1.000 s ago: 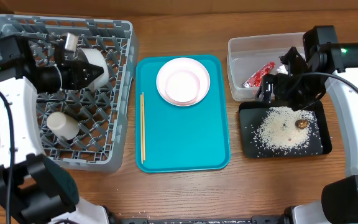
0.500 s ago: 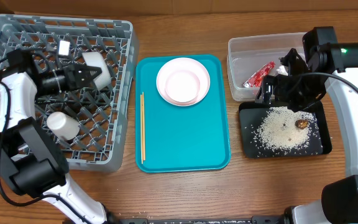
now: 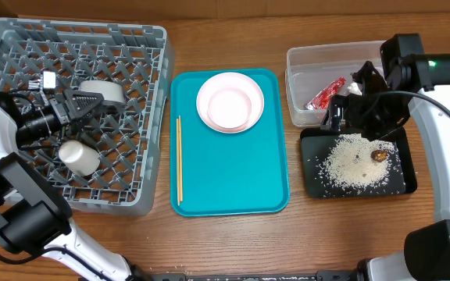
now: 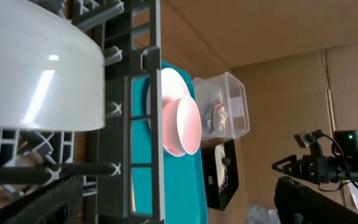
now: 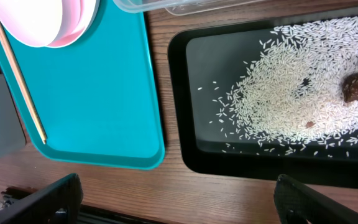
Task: Sort waste into correct bins and load items into the dishwasher
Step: 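Carry the saucer into the dish rack and open the left gripper, then reach the left gripper to the pink bowl and grasp its rim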
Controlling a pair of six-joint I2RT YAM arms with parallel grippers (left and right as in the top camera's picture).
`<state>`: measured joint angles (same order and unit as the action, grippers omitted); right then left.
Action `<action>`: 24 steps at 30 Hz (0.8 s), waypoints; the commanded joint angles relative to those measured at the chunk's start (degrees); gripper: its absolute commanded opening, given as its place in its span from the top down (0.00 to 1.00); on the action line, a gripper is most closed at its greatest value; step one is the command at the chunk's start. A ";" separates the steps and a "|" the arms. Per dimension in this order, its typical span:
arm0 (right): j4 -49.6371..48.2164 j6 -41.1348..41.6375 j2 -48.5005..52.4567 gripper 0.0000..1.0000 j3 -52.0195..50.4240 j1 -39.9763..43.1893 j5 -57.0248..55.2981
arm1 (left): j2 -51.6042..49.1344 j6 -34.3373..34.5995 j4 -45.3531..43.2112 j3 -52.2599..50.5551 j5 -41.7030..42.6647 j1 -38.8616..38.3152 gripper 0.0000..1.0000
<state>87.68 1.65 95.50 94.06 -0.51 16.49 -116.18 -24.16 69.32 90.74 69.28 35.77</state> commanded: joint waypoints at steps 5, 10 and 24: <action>0.26 -0.11 -2.01 0.00 0.17 -0.15 0.07 | 13.00 4.46 0.50 0.42 -10.71 -0.85 0.00; 0.24 -0.11 -2.01 0.00 0.17 -0.15 0.09 | 21.53 5.68 0.24 0.42 -12.74 -5.90 0.00; 0.85 0.17 -2.01 0.00 0.17 -0.11 -0.68 | 17.62 18.23 -15.41 0.39 -61.92 -55.69 0.00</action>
<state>88.16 1.65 95.50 94.06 -0.51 16.53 -93.12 -7.81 57.67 90.78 22.37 -12.23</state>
